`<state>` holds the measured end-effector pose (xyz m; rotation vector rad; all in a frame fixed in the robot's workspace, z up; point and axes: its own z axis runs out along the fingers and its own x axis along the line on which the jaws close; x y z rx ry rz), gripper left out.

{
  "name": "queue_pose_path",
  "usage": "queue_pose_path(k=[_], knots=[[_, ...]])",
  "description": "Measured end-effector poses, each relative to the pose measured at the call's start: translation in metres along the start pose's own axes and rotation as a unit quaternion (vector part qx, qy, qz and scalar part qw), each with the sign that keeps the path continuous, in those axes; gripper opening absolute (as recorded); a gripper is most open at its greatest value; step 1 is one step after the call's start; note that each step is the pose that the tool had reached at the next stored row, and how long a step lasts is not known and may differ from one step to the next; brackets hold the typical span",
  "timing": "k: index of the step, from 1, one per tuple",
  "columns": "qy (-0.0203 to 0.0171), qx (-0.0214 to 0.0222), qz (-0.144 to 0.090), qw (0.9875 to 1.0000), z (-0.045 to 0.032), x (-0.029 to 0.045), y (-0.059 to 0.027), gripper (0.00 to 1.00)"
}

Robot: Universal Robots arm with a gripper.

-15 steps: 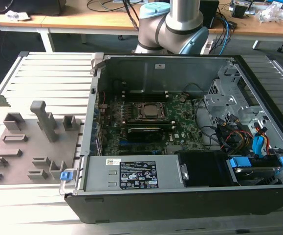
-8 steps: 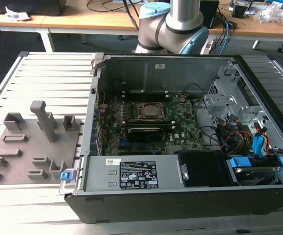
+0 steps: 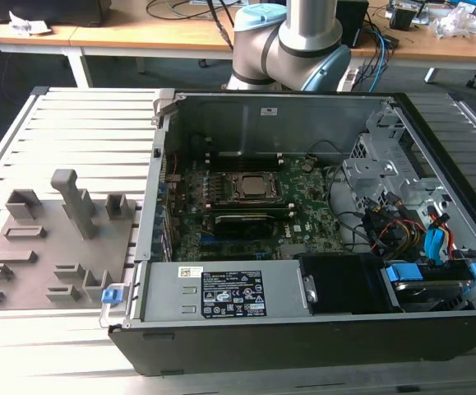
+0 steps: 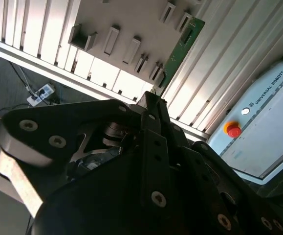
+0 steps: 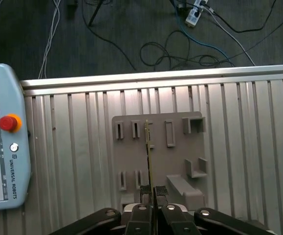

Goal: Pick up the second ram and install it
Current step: 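Pick up the second ram and move it above second insertion slot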

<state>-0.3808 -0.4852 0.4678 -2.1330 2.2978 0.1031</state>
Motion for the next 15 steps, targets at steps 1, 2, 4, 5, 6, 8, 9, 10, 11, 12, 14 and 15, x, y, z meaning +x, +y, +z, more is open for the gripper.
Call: queue_pose_path(k=[1, 2, 4, 5, 6, 8, 9, 10, 11, 12, 14, 15], knots=[[0.0000, 0.0000, 0.000, 1.0000, -0.0021, -0.0001, 0.0001, 0.14], [0.0000, 0.0000, 0.000, 1.0000, -0.0047, -0.0002, 0.0002, 0.14], [0.0000, 0.0000, 0.000, 1.0000, -0.0077, -0.0004, 0.0003, 0.14], [0.0000, 0.0000, 0.000, 1.0000, -0.0095, -0.0005, 0.0004, 0.14], [0.0000, 0.0000, 0.000, 1.0000, -0.0111, -0.0006, 0.0005, 0.14], [-0.0002, 0.0000, 0.000, 1.0000, -0.0178, -0.0010, 0.0007, 0.14], [-0.0044, -0.0003, 0.000, 1.0000, -0.0183, -0.0010, 0.0008, 0.14], [-0.0062, -0.0005, 0.000, 1.0000, -0.0183, -0.0014, 0.0008, 0.14], [-0.0065, -0.0006, 0.000, 1.0000, -0.0183, -0.0024, 0.0008, 0.14], [-0.0065, -0.0008, 0.000, 1.0000, -0.0181, -0.0042, 0.0008, 0.14], [-0.0064, -0.0011, 0.000, 1.0000, -0.0179, -0.0077, 0.0010, 0.14], [-0.0064, -0.0010, 0.000, 1.0000, -0.0178, -0.0076, 0.0010, 0.14]])
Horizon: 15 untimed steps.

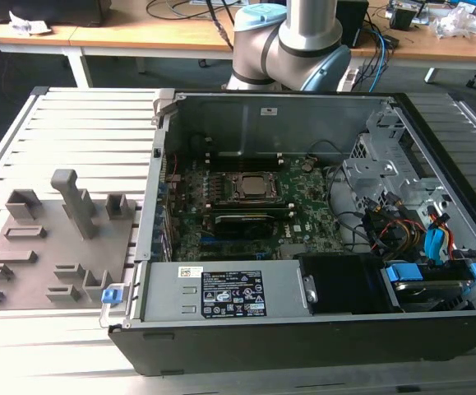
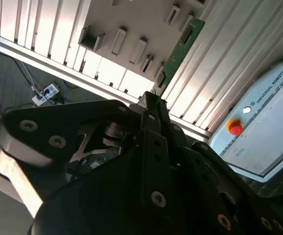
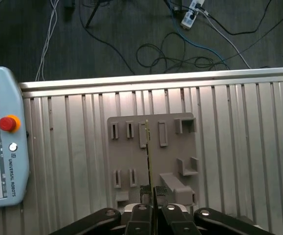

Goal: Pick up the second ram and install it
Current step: 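Pick up the second ram and move it above second insertion slot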

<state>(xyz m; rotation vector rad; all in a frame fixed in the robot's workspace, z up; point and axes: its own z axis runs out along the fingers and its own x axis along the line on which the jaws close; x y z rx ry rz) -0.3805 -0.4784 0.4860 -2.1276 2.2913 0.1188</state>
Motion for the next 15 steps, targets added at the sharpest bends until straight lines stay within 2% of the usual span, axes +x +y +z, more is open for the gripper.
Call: queue_pose_path(k=[3, 4, 7, 9, 12, 14, 15], knots=[[0.0009, 0.0001, 0.000, 1.0000, 0.0003, -0.0001, -0.0002, 0.14], [0.0041, 0.0002, 0.000, 1.0000, 0.0015, -0.0002, -0.0011, 0.14], [0.0072, -0.0007, 0.000, 1.0000, 0.0050, -0.0019, -0.0105, 0.14], [0.0102, -0.0014, 0.001, 0.9999, 0.0083, -0.0032, -0.0204, 0.14], [0.0128, -0.0024, 0.001, 0.9999, 0.0134, -0.0048, -0.0350, 0.14], [0.0154, -0.0030, 0.001, 0.9999, 0.0182, -0.0066, -0.0487, 0.14], [0.0160, -0.0032, 0.001, 0.9999, 0.0195, -0.0069, -0.0519, 0.14]])
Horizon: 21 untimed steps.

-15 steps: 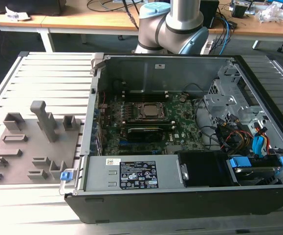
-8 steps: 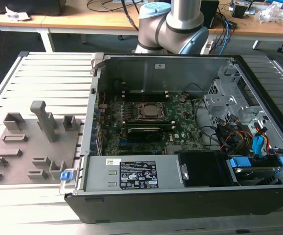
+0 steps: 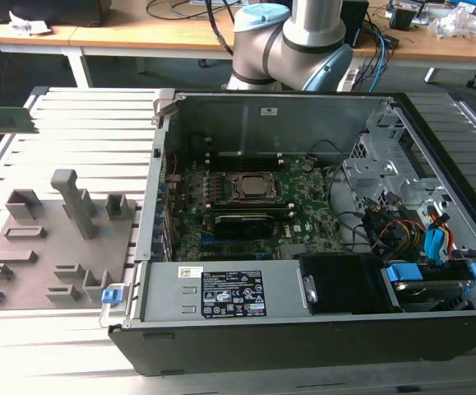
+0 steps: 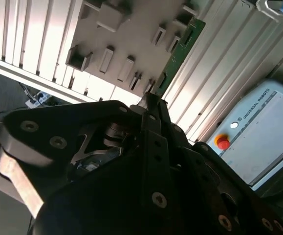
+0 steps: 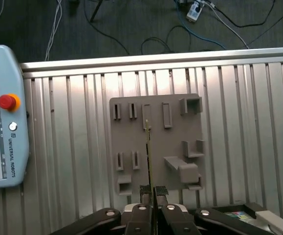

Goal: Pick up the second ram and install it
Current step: 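Pick up the second ram and move it above second insertion slot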

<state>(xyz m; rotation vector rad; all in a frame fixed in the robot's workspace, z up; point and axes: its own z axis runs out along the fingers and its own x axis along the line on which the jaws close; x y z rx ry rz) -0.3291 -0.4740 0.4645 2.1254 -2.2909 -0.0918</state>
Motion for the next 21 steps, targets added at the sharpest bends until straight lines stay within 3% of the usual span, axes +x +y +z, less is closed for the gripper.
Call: queue_pose_path(k=[6, 11, 16, 21], knots=[[0.0028, -0.0008, 0.000, 1.0000, 0.0116, -0.0031, -0.0337, 0.14], [0.0028, -0.0011, 0.000, 1.0000, 0.0146, -0.0044, -0.0522, 0.14], [0.0027, -0.0011, 0.000, 1.0000, 0.0164, -0.0052, -0.0635, 0.14], [0.0028, -0.0014, 0.000, 1.0000, 0.0167, -0.0071, -0.0894, 0.14]])
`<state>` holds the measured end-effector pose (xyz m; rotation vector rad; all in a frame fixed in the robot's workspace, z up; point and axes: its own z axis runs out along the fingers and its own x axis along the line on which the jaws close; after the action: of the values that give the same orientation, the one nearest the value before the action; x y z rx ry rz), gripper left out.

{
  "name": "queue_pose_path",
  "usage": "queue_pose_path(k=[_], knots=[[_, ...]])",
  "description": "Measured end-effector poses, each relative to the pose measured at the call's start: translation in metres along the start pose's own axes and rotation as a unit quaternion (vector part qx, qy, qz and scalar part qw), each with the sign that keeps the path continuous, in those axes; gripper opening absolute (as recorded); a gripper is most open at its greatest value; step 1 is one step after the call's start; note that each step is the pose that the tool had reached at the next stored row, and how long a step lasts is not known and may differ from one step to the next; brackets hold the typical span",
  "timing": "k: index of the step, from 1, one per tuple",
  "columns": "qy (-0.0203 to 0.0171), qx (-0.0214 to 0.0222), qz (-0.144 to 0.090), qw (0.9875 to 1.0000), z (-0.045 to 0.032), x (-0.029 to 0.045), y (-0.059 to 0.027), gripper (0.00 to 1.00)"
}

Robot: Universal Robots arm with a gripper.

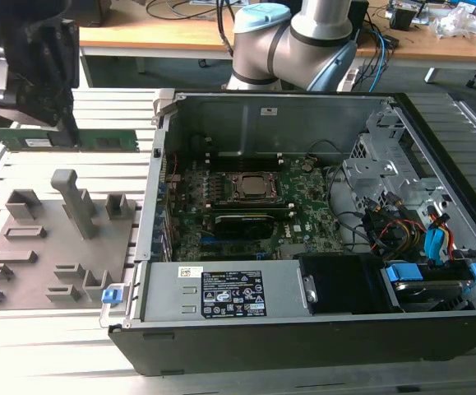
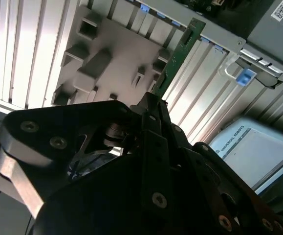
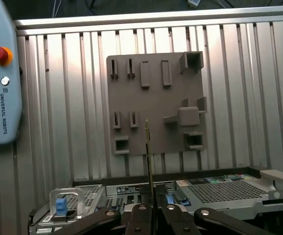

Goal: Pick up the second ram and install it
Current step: 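Pick up the second ram and move it above second insertion slot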

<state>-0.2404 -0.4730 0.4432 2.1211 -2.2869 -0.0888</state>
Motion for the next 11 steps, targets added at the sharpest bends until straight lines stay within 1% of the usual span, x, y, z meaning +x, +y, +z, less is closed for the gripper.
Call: queue_pose_path(k=[7, 8, 11], knots=[[0.0000, -0.0003, 0.000, 1.0000, -0.0003, -0.0015, -0.0195, 0.14], [0.0000, -0.0003, 0.000, 1.0000, -0.0004, -0.0018, -0.0241, 0.14], [0.0000, -0.0004, 0.000, 1.0000, -0.0006, -0.0023, -0.0311, 0.14]])
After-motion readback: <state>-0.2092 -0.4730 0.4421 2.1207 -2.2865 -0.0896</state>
